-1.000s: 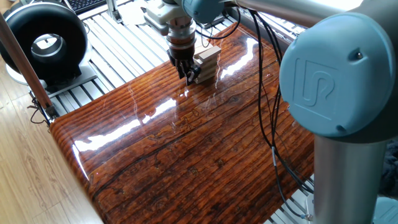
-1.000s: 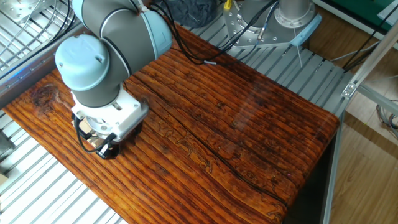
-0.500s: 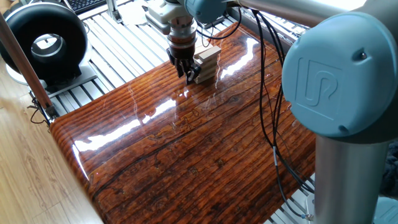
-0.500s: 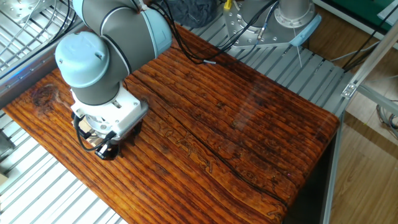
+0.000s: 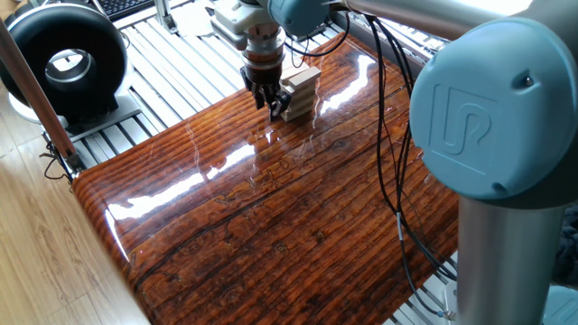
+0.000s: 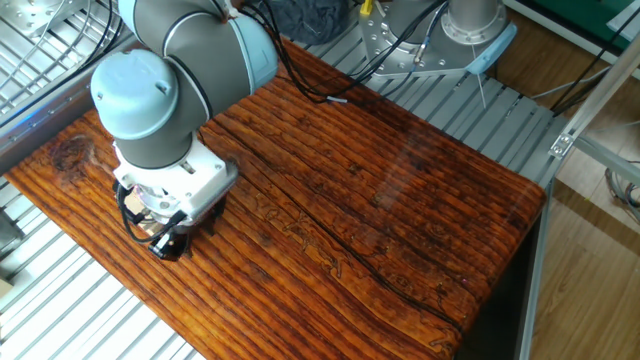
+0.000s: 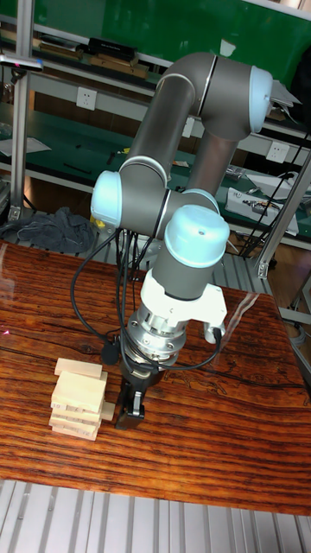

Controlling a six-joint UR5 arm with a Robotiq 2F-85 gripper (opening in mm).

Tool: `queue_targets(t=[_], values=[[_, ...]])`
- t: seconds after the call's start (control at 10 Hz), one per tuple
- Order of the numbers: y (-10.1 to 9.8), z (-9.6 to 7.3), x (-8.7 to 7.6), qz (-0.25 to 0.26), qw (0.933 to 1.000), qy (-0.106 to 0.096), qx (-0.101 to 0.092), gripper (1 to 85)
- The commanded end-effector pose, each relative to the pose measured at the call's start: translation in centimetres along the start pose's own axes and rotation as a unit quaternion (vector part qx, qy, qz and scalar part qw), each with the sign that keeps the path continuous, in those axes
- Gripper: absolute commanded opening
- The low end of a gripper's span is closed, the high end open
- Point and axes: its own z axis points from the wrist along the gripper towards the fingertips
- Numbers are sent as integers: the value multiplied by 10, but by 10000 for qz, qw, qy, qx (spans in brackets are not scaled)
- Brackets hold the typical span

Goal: Play Jenga

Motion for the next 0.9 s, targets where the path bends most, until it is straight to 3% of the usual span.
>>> queue_targets(t=[0.0, 0.8], values=[[1, -2, 2, -27, 10000, -15, -4, 483], [3, -2, 11, -105, 9999, 48, 25, 490]])
